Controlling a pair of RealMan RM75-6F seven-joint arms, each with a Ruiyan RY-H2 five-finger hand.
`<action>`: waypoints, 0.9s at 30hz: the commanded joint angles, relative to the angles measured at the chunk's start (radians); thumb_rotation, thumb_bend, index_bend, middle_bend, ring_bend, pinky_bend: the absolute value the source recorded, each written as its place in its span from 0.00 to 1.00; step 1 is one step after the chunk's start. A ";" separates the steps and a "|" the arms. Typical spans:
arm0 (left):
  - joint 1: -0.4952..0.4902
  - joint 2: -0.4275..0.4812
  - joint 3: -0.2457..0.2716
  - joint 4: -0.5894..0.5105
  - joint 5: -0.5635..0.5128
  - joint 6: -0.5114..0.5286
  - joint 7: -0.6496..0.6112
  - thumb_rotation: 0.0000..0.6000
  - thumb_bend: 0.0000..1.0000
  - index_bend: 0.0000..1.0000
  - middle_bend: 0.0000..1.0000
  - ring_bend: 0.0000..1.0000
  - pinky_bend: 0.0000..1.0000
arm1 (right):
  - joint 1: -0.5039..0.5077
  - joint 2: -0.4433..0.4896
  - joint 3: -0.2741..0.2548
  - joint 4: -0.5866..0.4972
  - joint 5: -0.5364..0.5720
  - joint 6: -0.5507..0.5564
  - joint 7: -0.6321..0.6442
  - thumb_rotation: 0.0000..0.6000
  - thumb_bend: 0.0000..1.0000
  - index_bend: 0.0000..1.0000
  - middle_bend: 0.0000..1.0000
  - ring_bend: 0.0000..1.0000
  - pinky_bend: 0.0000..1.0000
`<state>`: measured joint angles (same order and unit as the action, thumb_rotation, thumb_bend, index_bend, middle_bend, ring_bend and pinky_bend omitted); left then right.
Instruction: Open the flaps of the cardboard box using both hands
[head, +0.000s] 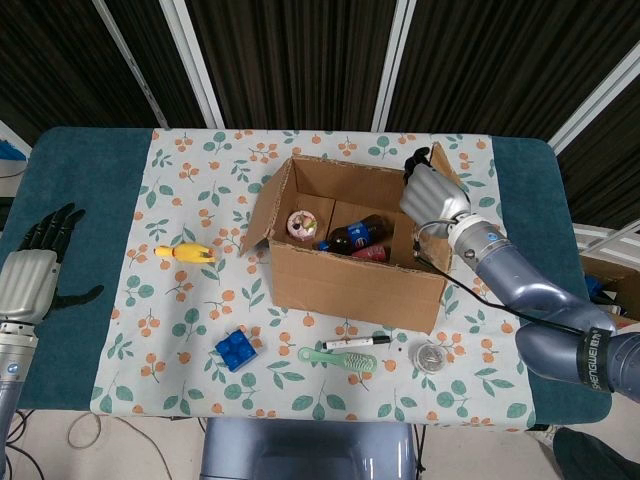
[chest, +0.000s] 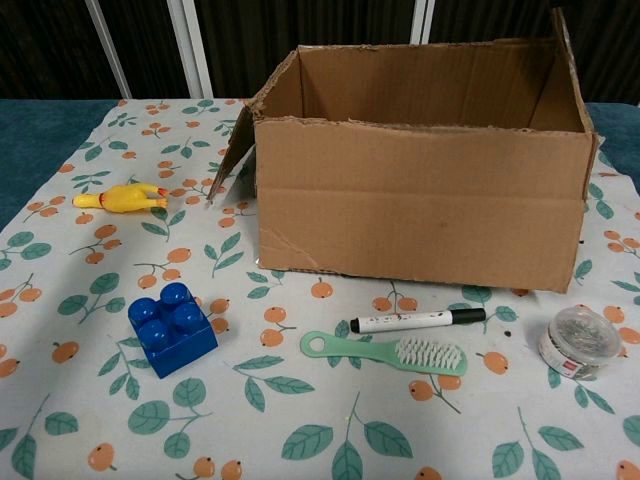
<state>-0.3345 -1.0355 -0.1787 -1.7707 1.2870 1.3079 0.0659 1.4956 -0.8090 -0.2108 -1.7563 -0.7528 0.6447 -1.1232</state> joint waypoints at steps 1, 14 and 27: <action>0.000 0.000 0.000 -0.001 0.001 0.000 0.001 1.00 0.11 0.00 0.00 0.00 0.11 | -0.001 0.000 -0.007 0.001 0.009 0.005 -0.008 1.00 0.44 0.28 0.21 0.16 0.23; 0.000 0.001 0.002 -0.005 0.000 -0.005 -0.001 1.00 0.11 0.00 0.00 0.00 0.11 | 0.003 -0.001 -0.052 0.006 0.042 0.040 -0.082 1.00 0.40 0.22 0.18 0.14 0.23; 0.001 0.006 0.001 -0.014 0.002 -0.008 -0.010 1.00 0.11 0.00 0.00 0.00 0.11 | 0.019 0.049 -0.100 -0.019 0.088 0.060 -0.160 1.00 0.41 0.28 0.18 0.14 0.23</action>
<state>-0.3340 -1.0292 -0.1780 -1.7847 1.2888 1.3002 0.0554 1.5125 -0.7632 -0.3080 -1.7728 -0.6681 0.7037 -1.2794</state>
